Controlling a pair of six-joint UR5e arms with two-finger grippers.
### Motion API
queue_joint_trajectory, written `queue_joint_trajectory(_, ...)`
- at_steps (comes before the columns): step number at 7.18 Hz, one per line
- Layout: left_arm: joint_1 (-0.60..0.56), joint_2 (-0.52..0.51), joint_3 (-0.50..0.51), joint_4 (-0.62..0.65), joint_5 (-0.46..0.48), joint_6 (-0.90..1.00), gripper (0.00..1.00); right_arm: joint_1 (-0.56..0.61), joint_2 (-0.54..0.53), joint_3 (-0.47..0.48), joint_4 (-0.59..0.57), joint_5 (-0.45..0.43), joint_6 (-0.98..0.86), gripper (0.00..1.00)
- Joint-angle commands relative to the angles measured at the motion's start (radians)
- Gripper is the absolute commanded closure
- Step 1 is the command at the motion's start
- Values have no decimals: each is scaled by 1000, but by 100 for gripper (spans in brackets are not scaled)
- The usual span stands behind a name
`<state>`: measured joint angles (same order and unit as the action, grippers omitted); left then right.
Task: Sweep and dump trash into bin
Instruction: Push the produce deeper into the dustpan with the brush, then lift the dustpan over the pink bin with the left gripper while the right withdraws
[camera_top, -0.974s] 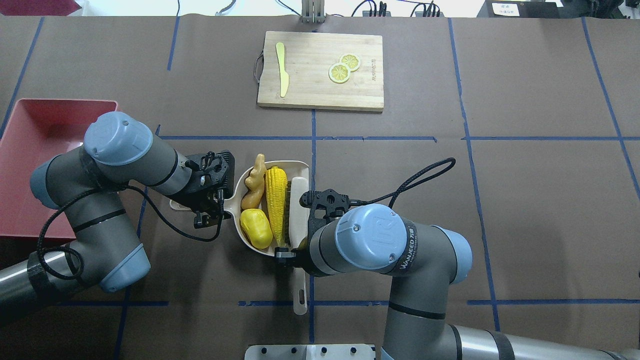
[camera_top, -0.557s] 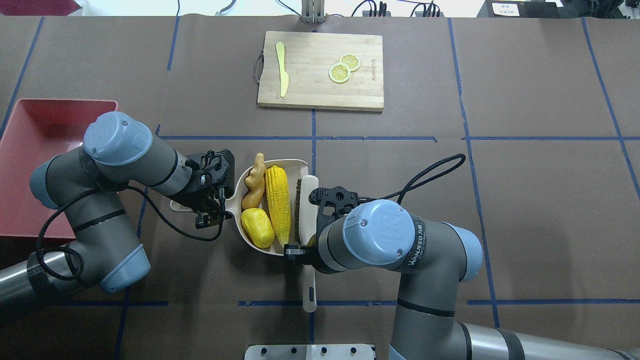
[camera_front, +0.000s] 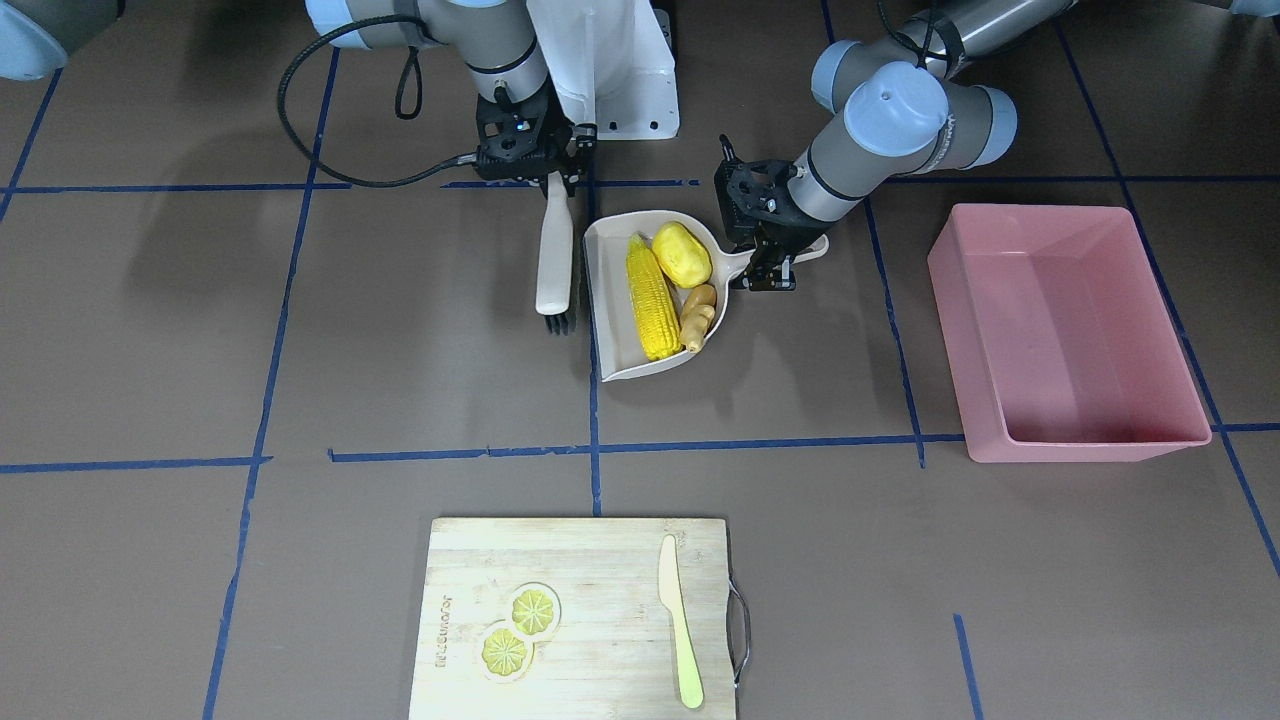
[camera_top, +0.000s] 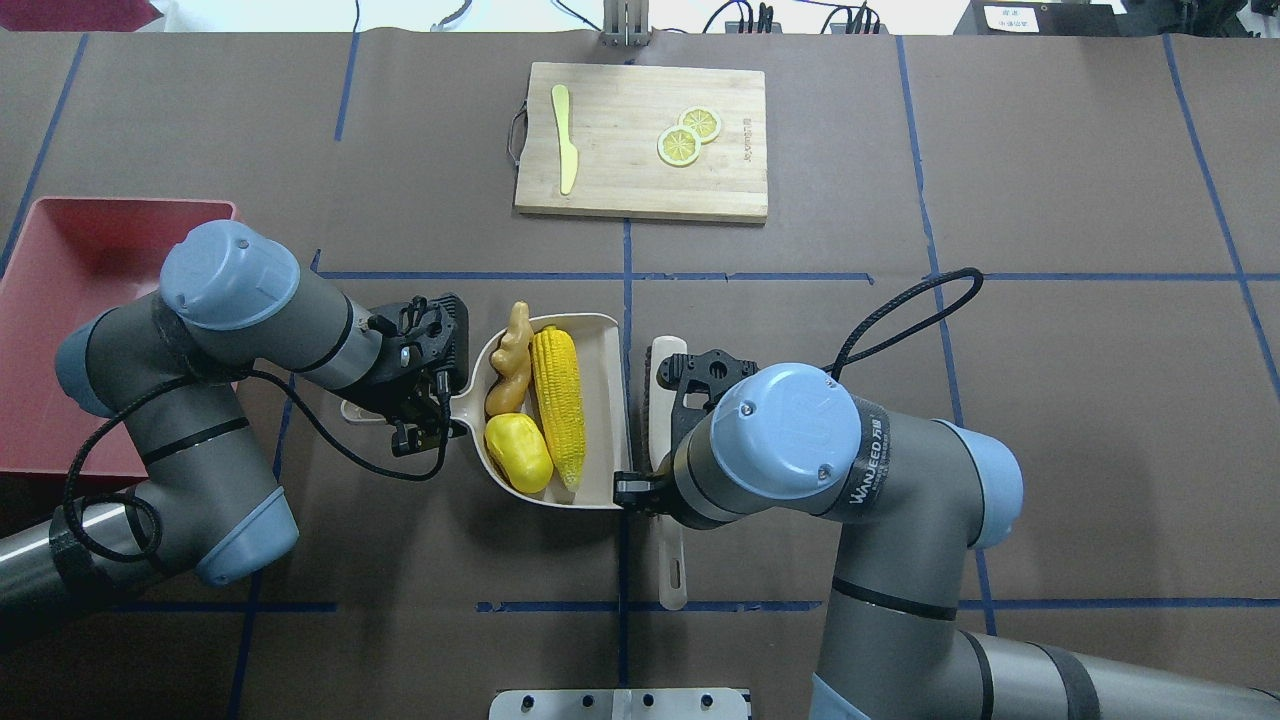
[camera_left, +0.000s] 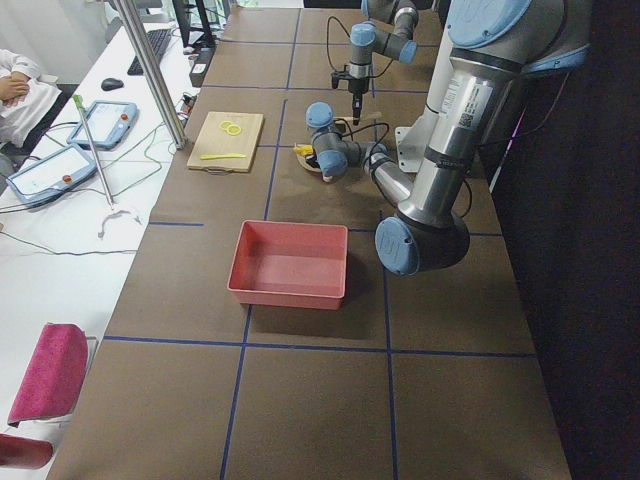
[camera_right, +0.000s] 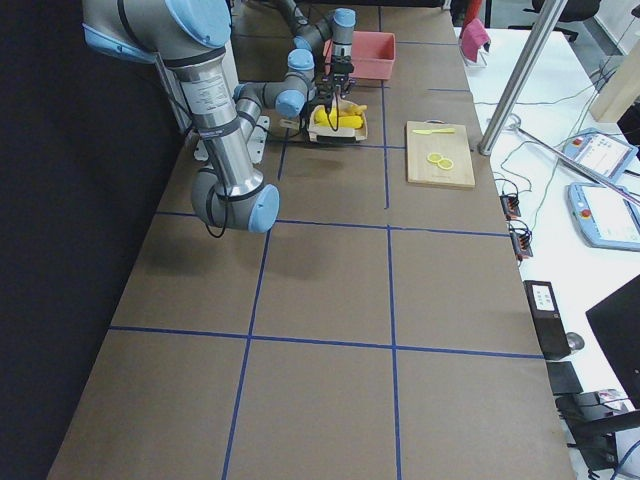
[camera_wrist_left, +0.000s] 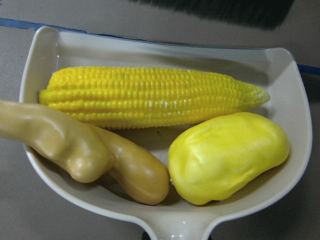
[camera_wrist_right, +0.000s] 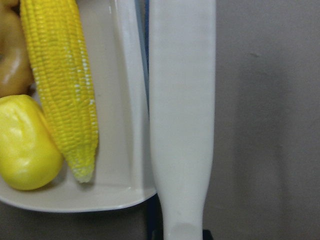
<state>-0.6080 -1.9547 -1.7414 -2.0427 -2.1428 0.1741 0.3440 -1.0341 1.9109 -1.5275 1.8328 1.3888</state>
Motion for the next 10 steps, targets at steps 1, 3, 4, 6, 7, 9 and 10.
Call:
queue_joint_trajectory(1, -7, 13, -58, -1, 3, -10, 100, 38, -49, 7, -11, 28, -62, 100)
queue_joint_trajectory(3, -21, 11, -102, -1, 3, -18, 100, 46, -61, 5, -16, 28, -63, 100)
queue_joint_trajectory(4, -57, 13, -105, -1, 3, -31, 100, 47, -60, 5, -54, 26, -63, 100)
queue_joint_trajectory(6, -134, 14, -124, -2, 1, -31, 100, 41, -63, 3, -76, 17, -63, 100)
queue_joint_trajectory(7, -183, 37, -139, -2, -5, -21, 100, 36, -60, 5, -76, 16, -63, 100)
queue_joint_trajectory(9, -249, 88, -158, -5, -8, -40, 100, 38, -61, 5, -76, 14, -63, 100)
queue_joint_trajectory(10, -295, 117, -164, -13, -41, -72, 100, 41, -61, 5, -76, 14, -63, 100)
